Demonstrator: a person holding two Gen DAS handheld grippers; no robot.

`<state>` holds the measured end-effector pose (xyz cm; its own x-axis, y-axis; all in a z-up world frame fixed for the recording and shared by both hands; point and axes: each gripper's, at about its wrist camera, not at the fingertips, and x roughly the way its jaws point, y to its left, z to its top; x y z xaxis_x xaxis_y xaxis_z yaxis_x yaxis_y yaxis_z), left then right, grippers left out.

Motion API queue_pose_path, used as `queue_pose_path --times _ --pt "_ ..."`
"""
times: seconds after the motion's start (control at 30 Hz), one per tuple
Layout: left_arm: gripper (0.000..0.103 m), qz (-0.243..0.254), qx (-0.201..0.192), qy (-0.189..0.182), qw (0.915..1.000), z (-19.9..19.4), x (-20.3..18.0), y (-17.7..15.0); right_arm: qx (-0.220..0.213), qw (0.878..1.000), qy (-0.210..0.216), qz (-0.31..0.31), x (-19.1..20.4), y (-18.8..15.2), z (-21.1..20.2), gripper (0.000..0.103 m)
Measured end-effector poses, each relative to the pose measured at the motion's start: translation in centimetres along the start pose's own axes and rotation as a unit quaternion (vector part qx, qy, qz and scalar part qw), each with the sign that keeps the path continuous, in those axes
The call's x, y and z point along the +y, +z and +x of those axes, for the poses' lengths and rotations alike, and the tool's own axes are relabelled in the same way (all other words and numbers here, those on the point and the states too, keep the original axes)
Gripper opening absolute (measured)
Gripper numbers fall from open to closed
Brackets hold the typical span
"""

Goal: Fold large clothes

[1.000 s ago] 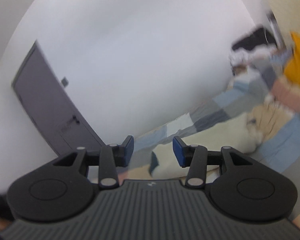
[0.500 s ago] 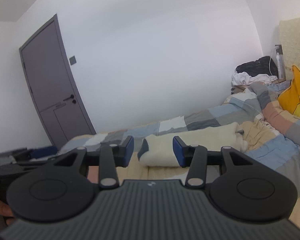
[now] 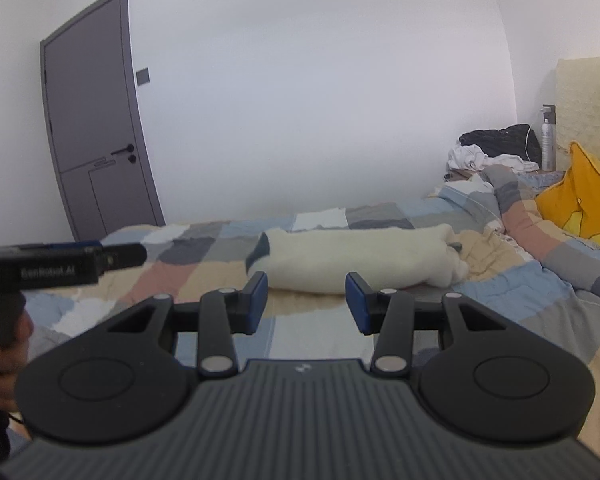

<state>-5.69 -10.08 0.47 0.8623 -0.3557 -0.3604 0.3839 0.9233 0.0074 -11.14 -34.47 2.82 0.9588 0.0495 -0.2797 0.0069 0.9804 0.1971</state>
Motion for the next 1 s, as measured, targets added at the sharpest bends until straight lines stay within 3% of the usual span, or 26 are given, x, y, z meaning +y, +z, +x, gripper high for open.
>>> queue_pose_path --times 0.5,0.97,1.0 --pt "0.081 -0.024 0.046 -0.025 0.9983 2.5 0.8 -3.8 0.035 0.999 -0.032 0.001 -0.1 -4.2 2.2 0.047" --pt "0.082 -0.039 0.071 -0.015 0.9966 3.6 1.7 -4.8 0.031 0.998 -0.048 0.008 0.0 -4.2 2.3 0.047" --pt "0.082 -0.039 0.071 -0.015 0.9966 3.5 1.7 -4.7 0.032 0.998 -0.051 0.011 -0.1 -4.2 2.3 0.051"
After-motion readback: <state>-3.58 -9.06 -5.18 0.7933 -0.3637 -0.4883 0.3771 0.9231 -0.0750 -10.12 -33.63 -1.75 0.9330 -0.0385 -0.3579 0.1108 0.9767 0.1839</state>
